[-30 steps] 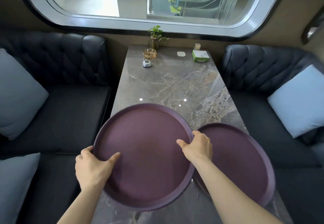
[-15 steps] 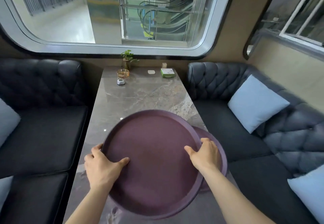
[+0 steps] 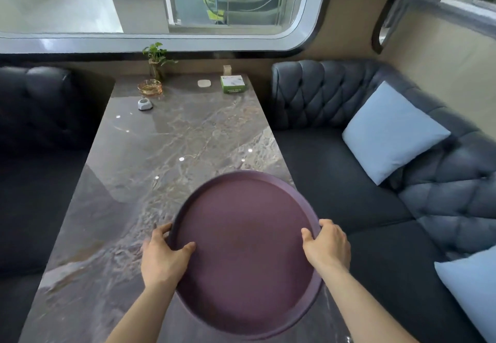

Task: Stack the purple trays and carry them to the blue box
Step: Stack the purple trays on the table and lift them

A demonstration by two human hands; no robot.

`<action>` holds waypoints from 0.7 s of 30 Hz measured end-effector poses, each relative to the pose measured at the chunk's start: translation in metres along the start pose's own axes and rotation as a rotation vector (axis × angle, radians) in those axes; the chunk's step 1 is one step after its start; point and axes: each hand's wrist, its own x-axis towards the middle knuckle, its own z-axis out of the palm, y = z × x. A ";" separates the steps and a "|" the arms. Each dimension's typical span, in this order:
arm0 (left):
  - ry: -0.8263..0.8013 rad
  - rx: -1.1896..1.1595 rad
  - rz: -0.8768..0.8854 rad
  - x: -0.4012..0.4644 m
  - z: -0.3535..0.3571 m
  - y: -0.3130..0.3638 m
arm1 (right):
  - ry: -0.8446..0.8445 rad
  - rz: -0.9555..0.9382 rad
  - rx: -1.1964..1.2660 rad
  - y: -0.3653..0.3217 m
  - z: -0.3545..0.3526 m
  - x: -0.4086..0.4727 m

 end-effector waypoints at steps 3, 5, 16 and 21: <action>-0.010 0.043 -0.021 0.011 0.022 0.002 | -0.021 0.013 -0.008 0.005 0.012 0.024; -0.011 0.083 -0.029 0.018 0.034 0.004 | -0.029 0.026 -0.011 0.007 0.020 0.038; -0.023 0.234 -0.032 0.029 0.068 0.001 | -0.038 0.074 -0.092 0.014 0.052 0.074; -0.003 0.244 -0.005 0.033 0.063 0.002 | -0.033 0.104 -0.080 0.022 0.057 0.077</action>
